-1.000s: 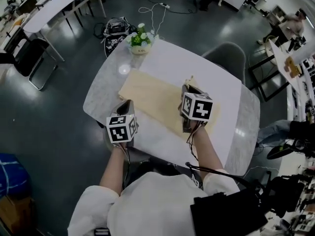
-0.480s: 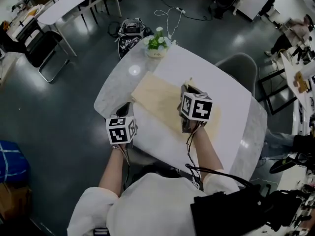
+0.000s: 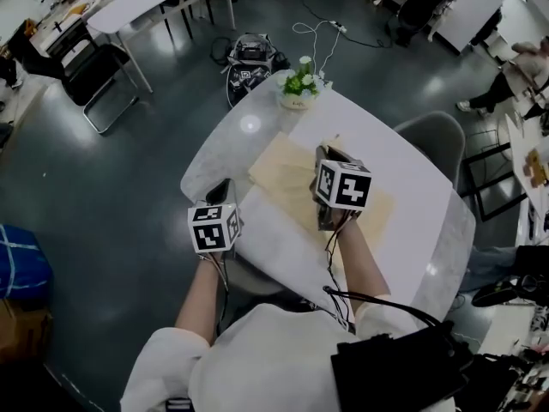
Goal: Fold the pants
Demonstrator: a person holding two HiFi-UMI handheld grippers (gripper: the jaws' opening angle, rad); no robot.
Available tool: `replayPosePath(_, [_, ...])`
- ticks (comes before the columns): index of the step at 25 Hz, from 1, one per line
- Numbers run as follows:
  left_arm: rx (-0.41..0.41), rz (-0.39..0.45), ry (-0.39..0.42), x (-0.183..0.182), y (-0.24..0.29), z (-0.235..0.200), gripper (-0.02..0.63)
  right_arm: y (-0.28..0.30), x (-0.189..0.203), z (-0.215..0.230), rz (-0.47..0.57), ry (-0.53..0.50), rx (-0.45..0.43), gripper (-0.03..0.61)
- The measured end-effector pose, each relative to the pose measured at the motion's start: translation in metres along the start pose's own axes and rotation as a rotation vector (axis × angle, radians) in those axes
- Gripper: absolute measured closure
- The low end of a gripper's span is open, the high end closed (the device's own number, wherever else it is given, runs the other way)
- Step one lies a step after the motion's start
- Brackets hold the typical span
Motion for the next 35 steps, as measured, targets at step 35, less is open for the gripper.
replayPosePath(35, [-0.056, -0.074, -0.064, 0.059, 0.008, -0.021, 0.604, 0.053, 0.101, 0.009, -0.158, 0.136, -0.036, 0.445])
Point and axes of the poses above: the fingertips, and each gripper's own axes: y forward along the fingers, z to its right, x out of its underside, the point moved 5 cm from there along -y, backward along the fingers, and after that the axes turned 15 degrees about z, right-handed, at the moved point
